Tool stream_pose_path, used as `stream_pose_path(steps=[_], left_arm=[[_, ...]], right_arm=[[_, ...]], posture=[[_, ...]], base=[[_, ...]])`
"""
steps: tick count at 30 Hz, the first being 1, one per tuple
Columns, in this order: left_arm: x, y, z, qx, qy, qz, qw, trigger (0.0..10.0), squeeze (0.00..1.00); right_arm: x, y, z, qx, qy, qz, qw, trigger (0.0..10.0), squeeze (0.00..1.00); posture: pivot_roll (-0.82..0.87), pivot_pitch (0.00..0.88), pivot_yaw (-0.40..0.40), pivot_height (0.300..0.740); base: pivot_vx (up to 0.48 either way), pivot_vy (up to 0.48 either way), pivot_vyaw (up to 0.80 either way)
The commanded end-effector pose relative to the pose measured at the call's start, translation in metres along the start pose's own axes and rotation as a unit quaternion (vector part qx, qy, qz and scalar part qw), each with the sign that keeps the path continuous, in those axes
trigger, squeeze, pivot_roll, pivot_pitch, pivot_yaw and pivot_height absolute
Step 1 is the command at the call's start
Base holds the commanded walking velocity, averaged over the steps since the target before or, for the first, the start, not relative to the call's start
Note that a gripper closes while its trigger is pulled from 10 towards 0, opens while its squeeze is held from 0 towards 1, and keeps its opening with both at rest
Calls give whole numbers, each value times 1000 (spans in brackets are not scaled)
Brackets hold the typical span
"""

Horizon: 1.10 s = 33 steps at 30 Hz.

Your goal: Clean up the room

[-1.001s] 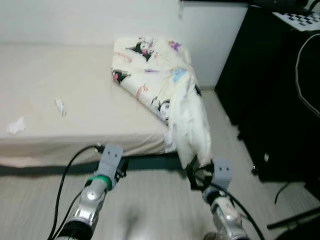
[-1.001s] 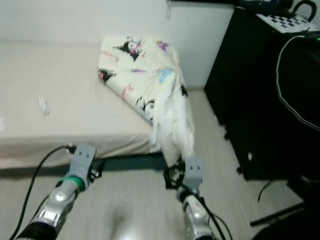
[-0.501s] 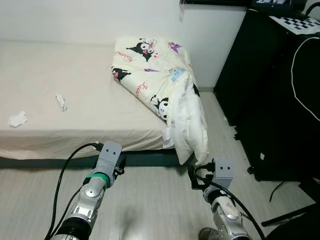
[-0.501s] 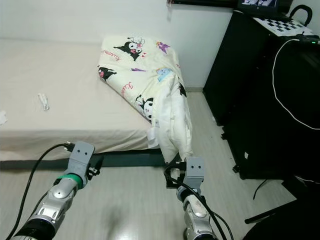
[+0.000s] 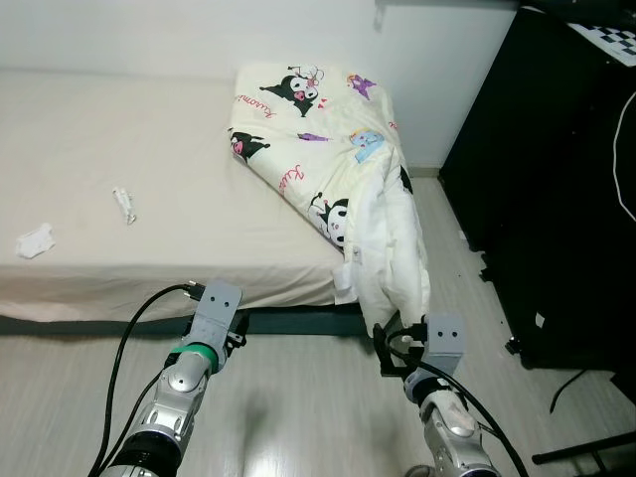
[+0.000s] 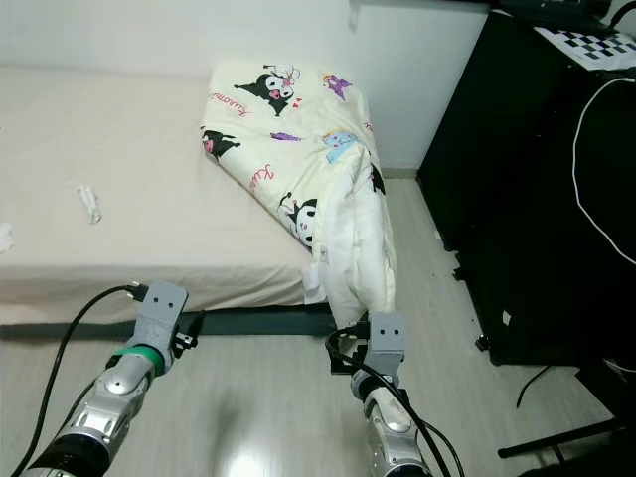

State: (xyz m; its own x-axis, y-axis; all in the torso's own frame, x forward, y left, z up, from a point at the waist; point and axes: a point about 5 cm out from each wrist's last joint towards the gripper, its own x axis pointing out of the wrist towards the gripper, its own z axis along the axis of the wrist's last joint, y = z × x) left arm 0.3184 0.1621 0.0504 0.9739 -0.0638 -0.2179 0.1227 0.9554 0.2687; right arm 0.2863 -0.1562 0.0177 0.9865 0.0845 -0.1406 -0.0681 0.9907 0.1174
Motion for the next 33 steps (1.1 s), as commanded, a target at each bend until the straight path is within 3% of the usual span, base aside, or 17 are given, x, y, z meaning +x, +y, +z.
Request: stream_pose_path(steps=[1, 24, 33], left_arm=[[-4, 0, -11, 5, 20, 0, 1000, 10000, 0], [-3, 1, -8, 0, 16, 1, 1000, 10000, 0], [-4, -4, -8, -2, 12, -20, 1000, 10000, 0]], right_arm=[[-3, 0, -5, 4, 10, -1, 1000, 10000, 0], [-2, 1, -4, 5, 10, -2, 1000, 10000, 0], [3, -11, 12, 3, -29, -22, 999, 10000, 0]], posture=[[51, 61, -6, 740], [49, 59, -3, 740], [49, 58, -1, 740]], base=[[379, 0, 0], [367, 0, 0], [0, 0, 0]])
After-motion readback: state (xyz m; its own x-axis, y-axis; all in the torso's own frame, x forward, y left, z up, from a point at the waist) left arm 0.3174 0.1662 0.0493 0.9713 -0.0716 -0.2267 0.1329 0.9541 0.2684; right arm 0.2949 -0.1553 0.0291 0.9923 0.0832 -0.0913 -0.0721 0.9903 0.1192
